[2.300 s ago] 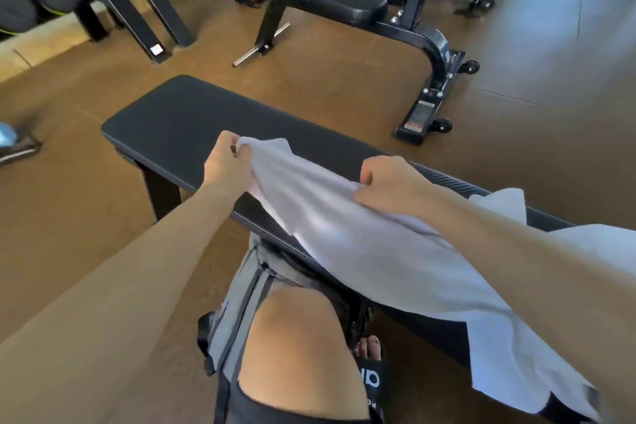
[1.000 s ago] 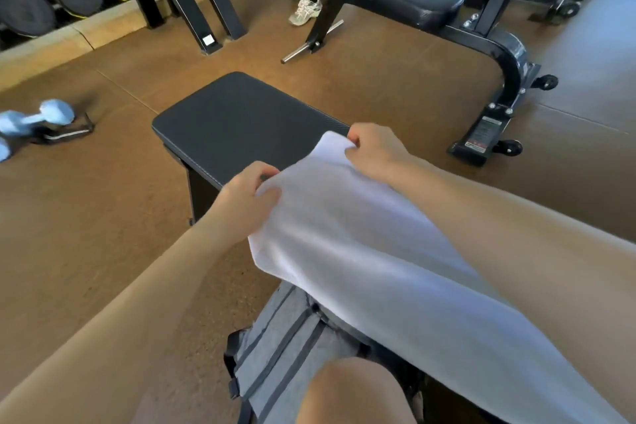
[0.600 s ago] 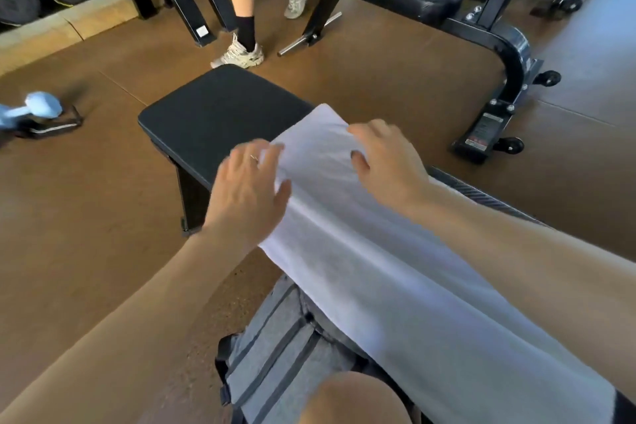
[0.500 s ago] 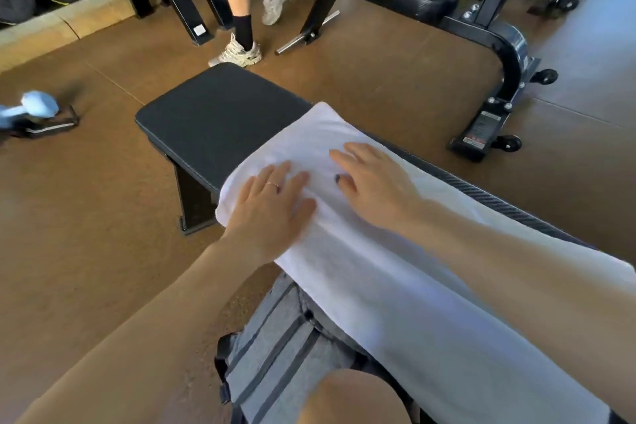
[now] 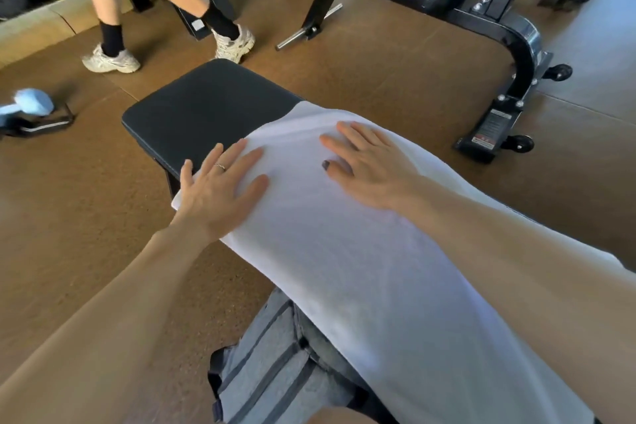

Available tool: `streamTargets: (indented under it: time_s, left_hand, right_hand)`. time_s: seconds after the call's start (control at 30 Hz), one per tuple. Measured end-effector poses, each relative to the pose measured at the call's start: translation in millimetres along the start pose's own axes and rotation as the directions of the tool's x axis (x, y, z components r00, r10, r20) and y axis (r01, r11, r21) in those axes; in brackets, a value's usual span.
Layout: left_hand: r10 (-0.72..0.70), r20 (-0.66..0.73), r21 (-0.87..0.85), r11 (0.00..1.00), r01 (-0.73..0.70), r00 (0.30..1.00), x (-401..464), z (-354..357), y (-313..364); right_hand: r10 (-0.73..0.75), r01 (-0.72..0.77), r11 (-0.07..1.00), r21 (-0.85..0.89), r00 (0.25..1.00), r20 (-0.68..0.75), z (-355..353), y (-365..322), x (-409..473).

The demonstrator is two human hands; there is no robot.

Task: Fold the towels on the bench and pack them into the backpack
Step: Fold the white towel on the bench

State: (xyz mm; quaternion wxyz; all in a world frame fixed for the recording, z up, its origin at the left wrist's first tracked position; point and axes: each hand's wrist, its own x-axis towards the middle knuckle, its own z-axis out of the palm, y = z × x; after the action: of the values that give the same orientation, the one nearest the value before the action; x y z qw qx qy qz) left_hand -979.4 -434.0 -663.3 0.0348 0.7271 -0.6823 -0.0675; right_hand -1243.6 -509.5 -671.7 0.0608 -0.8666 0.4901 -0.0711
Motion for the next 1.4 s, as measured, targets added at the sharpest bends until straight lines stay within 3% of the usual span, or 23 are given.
streamTargets:
  time_s: [0.17,0.23,0.3,0.37,0.43,0.5,0.57,0.63,0.73,0.87,0.93,1.07,1.17,1.23,1.3,1.4]
  left_hand:
    - [-0.017,0.045,0.013,1.000,0.016,0.999,6.9,-3.5,-6.1]
    - [-0.032,0.086,0.045,0.999,0.028,0.996,6.9,-6.0,-4.8]
    - [-0.070,0.084,0.127,0.990,0.059,0.994,6.1,-11.8,1.7]
    - [-0.044,-0.003,0.173,0.984,0.043,0.999,-0.7,-17.3,22.2]
    - [0.082,-0.092,0.082,0.994,-0.075,0.992,-14.2,-18.9,61.0]
    - [0.269,-0.090,-0.062,0.959,-0.275,0.959,-36.5,-19.7,115.1]
    - [0.483,0.031,-0.173,0.865,-0.471,0.875,-66.3,-22.0,175.2]
    - [0.612,0.231,-0.230,0.790,-0.569,0.757,-99.1,-26.1,228.0]
    - [0.685,0.300,-0.188,0.725,-0.663,0.664,-142.1,-26.6,282.1]
    - [0.683,0.241,-0.055,0.719,-0.693,0.690,-171.3,-7.7,310.8]
    - [0.667,0.209,-0.064,0.739,-0.670,0.715,-175.4,-2.2,313.5]
    - [0.598,0.233,-0.272,0.797,-0.538,0.767,-171.4,-7.6,310.3]
    - [0.516,0.316,-0.518,0.797,-0.311,0.796,-164.3,-20.6,305.4]
    - [0.450,0.361,-0.663,0.740,-0.115,0.817,-157.5,-30.3,299.3]
    - [0.431,0.393,-0.777,0.628,0.042,0.812,-151.9,-36.6,290.6]
    - [0.448,0.424,-0.813,0.571,0.114,0.787,-148.5,-39.2,278.6]
  right_hand:
    - [-0.019,0.019,0.999,-0.031,1.000,-0.003,-2.6,-1.9,-3.8]
    - [-0.008,0.006,1.000,-0.025,0.997,-0.073,-7.8,-8.7,-15.7]
    - [0.049,-0.036,0.996,0.077,0.983,-0.175,-14.8,-11.5,-39.8]
    - [0.116,-0.083,0.982,0.168,0.974,-0.195,-21.2,-2.3,-74.6]
    - [0.200,-0.160,0.965,0.210,0.962,-0.185,-30.2,17.7,-114.1]
    - [0.348,-0.300,0.922,0.246,0.920,-0.180,-42.5,43.2,-154.6]
    - [0.479,-0.435,0.867,0.242,0.861,-0.169,-57.2,66.1,-193.7]
    - [0.572,-0.538,0.808,0.238,0.813,-0.105,-72.1,82.7,-228.4]
    - [0.628,-0.608,0.725,0.323,0.776,0.051,-90.9,93.7,-264.1]
    - [0.632,-0.607,0.590,0.533,0.757,0.163,-101.7,90.3,-280.3]
    - [0.613,-0.581,0.565,0.586,0.771,0.174,-103.2,88.4,-280.9]
    - [0.632,-0.521,0.462,0.718,0.761,0.145,-106.2,85.2,-275.1]
    - [0.658,-0.499,0.484,0.719,0.749,0.077,-111.8,85.7,-269.2]
    - [0.676,-0.490,0.444,0.750,0.732,0.078,-116.4,88.5,-268.1]
    - [0.667,-0.472,0.323,0.820,0.728,0.157,-120.2,91.9,-269.2]
    - [0.618,-0.475,0.234,0.848,0.746,0.248,-119.8,95.4,-272.0]
